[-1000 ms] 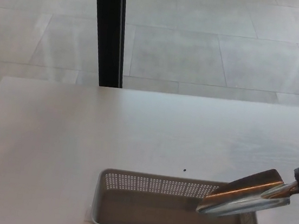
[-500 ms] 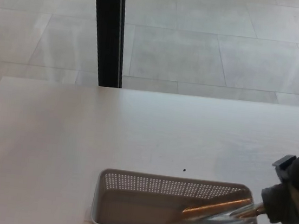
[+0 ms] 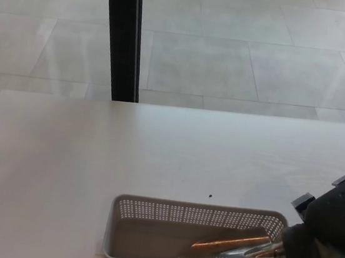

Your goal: A garden tool is kept on the righthand side and a container is kept on the lefthand side on a desk infront of the robot. the robot uses its right hand to pick up the garden tool and makes a scooping motion inside the container

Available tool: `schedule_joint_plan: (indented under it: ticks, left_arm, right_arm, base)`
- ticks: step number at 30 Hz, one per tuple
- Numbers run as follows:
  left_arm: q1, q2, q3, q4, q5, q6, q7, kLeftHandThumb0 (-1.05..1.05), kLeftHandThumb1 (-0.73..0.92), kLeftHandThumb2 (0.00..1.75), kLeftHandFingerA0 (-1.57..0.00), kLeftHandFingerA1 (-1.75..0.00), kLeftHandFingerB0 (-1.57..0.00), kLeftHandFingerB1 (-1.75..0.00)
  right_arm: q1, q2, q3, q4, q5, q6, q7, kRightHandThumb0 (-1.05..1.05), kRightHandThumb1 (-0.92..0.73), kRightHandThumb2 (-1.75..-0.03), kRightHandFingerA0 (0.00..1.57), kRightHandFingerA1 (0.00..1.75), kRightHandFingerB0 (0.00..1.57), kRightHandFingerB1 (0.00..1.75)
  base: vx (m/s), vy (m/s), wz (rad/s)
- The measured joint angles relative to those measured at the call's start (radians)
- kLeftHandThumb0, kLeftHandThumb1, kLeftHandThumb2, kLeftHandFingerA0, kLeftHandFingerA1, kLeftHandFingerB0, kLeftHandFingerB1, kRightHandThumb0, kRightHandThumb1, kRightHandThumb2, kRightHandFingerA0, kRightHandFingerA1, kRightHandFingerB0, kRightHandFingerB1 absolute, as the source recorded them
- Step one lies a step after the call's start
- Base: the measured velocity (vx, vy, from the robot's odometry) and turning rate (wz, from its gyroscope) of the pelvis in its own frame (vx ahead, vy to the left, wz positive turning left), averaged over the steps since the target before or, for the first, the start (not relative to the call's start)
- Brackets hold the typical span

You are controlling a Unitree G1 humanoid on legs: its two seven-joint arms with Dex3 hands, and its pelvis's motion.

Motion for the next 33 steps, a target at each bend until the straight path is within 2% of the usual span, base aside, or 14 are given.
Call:
schedule_joint_plan:
  ticks: [5, 6, 8, 9, 11, 12, 13, 14, 15, 18, 19, 20, 25, 33]
  left_arm:
    - [-0.001, 0.000, 0.007, 0.000, -0.001, -0.006, -0.005, -0.52, 0.64, 0.59, -0.55, -0.66, -0.56, -0.51]
    - [-0.001, 0.000, 0.007, 0.000, -0.002, -0.006, -0.006, -0.53, 0.64, 0.59, -0.55, -0.66, -0.54, -0.51]
    - [0.001, 0.000, 0.008, 0.000, -0.001, -0.008, -0.009, -0.54, 0.62, 0.59, -0.57, -0.66, -0.55, -0.50]
    - [0.002, 0.000, 0.008, 0.000, -0.001, -0.010, -0.010, -0.54, 0.63, 0.59, -0.58, -0.66, -0.56, -0.50]
    - [0.003, 0.000, 0.007, 0.001, -0.001, -0.013, -0.011, -0.53, 0.63, 0.59, -0.58, -0.69, -0.57, -0.54]
    - [0.004, 0.000, 0.008, 0.000, -0.001, -0.014, -0.012, -0.53, 0.65, 0.60, -0.58, -0.67, -0.55, -0.51]
    - [0.007, 0.000, 0.007, -0.003, -0.001, -0.017, -0.014, -0.51, 0.64, 0.59, -0.60, -0.65, -0.55, -0.50]
    - [0.007, 0.000, 0.005, -0.004, -0.001, -0.019, -0.015, -0.51, 0.64, 0.59, -0.60, -0.62, -0.57, -0.48]
    - [0.007, 0.000, 0.003, -0.006, 0.000, -0.021, -0.015, -0.52, 0.63, 0.59, -0.60, -0.61, -0.59, -0.49]
    - [0.004, -0.001, 0.001, 0.000, 0.001, -0.022, -0.015, -0.54, 0.63, 0.59, -0.58, -0.66, -0.58, -0.52]
    - [0.000, -0.001, 0.001, 0.000, 0.001, -0.022, -0.015, -0.54, 0.63, 0.59, -0.59, -0.65, -0.62, -0.53]
    - [-0.002, -0.001, 0.000, -0.001, 0.000, -0.022, -0.016, -0.54, 0.63, 0.59, -0.59, -0.65, -0.62, -0.53]
    - [-0.002, -0.001, 0.000, 0.001, 0.000, -0.023, -0.017, -0.52, 0.63, 0.59, -0.57, -0.65, -0.61, -0.53]
    - [-0.010, -0.002, 0.000, 0.000, 0.000, -0.023, -0.020, -0.53, 0.64, 0.59, -0.57, -0.63, -0.59, -0.52]
  right_arm:
    - [-0.020, 0.056, 0.043, 0.003, -0.075, 0.041, 0.041, -0.46, -0.70, -0.82, 0.98, 1.75, 0.73, 1.35]
    - [-0.027, 0.071, 0.053, 0.004, -0.098, 0.051, 0.058, -0.41, -0.67, -0.87, 0.98, 1.75, 0.70, 1.00]
    - [-0.039, 0.093, 0.069, 0.006, -0.123, 0.062, 0.083, -0.43, -0.65, -0.83, 0.96, 1.75, 0.69, 1.23]
    - [-0.046, 0.106, 0.076, 0.008, -0.136, 0.067, 0.095, -0.42, -0.58, -0.88, 1.17, 1.75, 0.76, 1.21]
    - [-0.065, 0.128, 0.087, 0.015, -0.160, 0.074, 0.116, -0.42, -0.64, -0.84, 0.99, 1.75, 0.72, 1.28]
    - [-0.070, 0.134, 0.090, 0.015, -0.165, 0.075, 0.123, -0.51, -0.53, -1.03, 1.23, 1.38, 0.85, 1.10]
    - [-0.087, 0.141, 0.102, 0.018, -0.174, 0.074, 0.131, -0.47, -0.51, -1.02, 1.22, 1.37, 0.80, 0.99]
    - [-0.096, 0.145, 0.107, 0.019, -0.177, 0.073, 0.133, -0.49, -0.54, -1.05, 1.22, 1.36, 0.81, 1.03]
    - [-0.110, 0.152, 0.119, 0.021, -0.182, 0.070, 0.134, -0.41, -0.63, -0.84, 1.00, 1.75, 0.76, 1.26]
    - [-0.152, 0.180, 0.143, 0.026, -0.198, 0.066, 0.146, -0.42, -0.62, -0.90, 1.01, 1.75, 0.77, 1.25]
    - [-0.173, 0.197, 0.160, 0.026, -0.201, 0.058, 0.155, -0.41, -0.55, -0.93, 1.24, 1.68, 0.83, 1.23]
    - [-0.185, 0.213, 0.172, 0.026, -0.203, 0.052, 0.161, -0.43, -0.67, -0.83, 0.99, 1.75, 0.72, 1.26]
    - [-0.236, 0.240, 0.210, 0.028, -0.218, 0.026, 0.174, -0.42, -0.63, -0.88, 1.05, 1.75, 0.72, 1.51]
    - [-0.214, 0.252, 0.234, 0.019, -0.250, 0.021, 0.173, -0.44, -0.65, -0.83, 1.04, 1.75, 0.70, 1.48]
  base:
    - [0.00, 0.000, 0.00]
    - [0.00, 0.000, 0.00]
    - [0.00, 0.000, 0.00]
    - [0.00, 0.000, 0.00]
    - [0.00, 0.000, 0.00]
    - [0.00, 0.000, 0.00]
    - [0.00, 0.000, 0.00]
    - [0.00, 0.000, 0.00]
    - [0.00, 0.000, 0.00]
    - [0.00, 0.000, 0.00]
    - [0.00, 0.000, 0.08]
    - [0.00, 0.000, 0.07]
    - [0.00, 0.000, 0.07]
    - [0.00, 0.000, 0.00]
